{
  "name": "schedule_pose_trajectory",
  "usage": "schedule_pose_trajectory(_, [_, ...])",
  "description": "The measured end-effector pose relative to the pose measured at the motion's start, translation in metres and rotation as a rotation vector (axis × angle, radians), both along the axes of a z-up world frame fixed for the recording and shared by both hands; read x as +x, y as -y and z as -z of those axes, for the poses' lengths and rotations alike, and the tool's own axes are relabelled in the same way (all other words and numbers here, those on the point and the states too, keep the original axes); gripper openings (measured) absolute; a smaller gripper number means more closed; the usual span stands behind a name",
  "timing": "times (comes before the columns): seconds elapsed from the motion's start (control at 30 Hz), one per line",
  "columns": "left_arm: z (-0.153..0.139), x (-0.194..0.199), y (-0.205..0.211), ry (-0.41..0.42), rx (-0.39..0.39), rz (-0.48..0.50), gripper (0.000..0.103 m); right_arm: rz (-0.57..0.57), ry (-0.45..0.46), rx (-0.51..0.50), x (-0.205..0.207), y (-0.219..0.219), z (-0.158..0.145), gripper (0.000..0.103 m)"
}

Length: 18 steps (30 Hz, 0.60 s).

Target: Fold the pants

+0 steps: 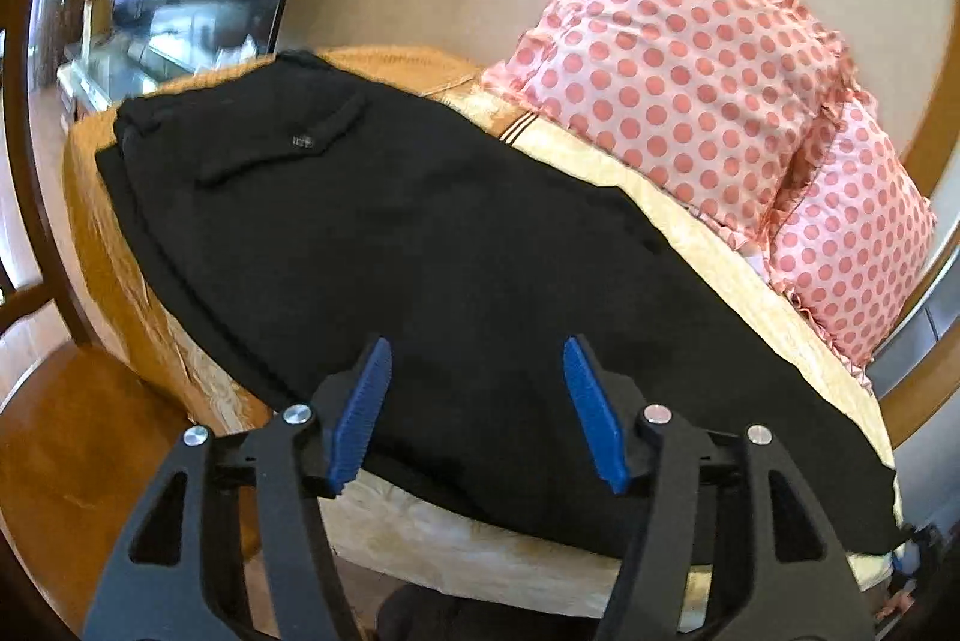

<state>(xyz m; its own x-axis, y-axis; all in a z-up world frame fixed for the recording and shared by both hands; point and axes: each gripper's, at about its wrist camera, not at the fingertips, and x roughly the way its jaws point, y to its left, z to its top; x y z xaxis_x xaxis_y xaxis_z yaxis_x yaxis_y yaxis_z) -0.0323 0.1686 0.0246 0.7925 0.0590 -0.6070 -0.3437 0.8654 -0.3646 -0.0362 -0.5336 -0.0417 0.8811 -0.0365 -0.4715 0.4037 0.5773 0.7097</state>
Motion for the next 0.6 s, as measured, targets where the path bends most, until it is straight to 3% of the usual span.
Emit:
schedule_pose_trajectory(0.03, [0.001,0.0,0.001,0.001,0.005,0.002,0.06,-0.035,0.011,0.029,0.004,-0.003,0.004,0.04])
schedule_pose_trajectory(0.1, [0.002,0.001,0.001,0.004,0.003,0.005,0.06,-0.022,0.014,-0.007,0.009,-0.009,0.003,0.037])
schedule_pose_trajectory(0.17, [0.003,0.0,0.001,0.007,-0.007,0.008,0.062,-0.002,0.003,-0.025,0.014,-0.007,0.003,0.014])
schedule_pose_trajectory(0.2, [0.004,-0.001,-0.001,0.012,-0.02,0.01,0.062,0.006,0.002,-0.025,0.017,-0.006,0.003,0.009])
schedule_pose_trajectory(0.27, [0.004,-0.003,-0.003,0.024,-0.039,0.016,0.062,0.012,0.024,-0.06,0.02,-0.012,-0.007,0.006])
schedule_pose_trajectory(0.37, [0.004,-0.003,-0.006,0.03,-0.052,0.018,0.062,-0.064,0.107,-0.193,0.033,-0.047,-0.047,0.006])
schedule_pose_trajectory(0.5, [0.005,-0.003,-0.003,0.022,-0.019,0.013,0.063,-0.362,0.271,-0.252,0.069,-0.138,-0.104,0.006])
schedule_pose_trajectory(0.6, [0.004,-0.002,-0.002,0.022,-0.01,0.009,0.063,-0.695,0.328,-0.29,0.1,-0.245,-0.122,0.006])
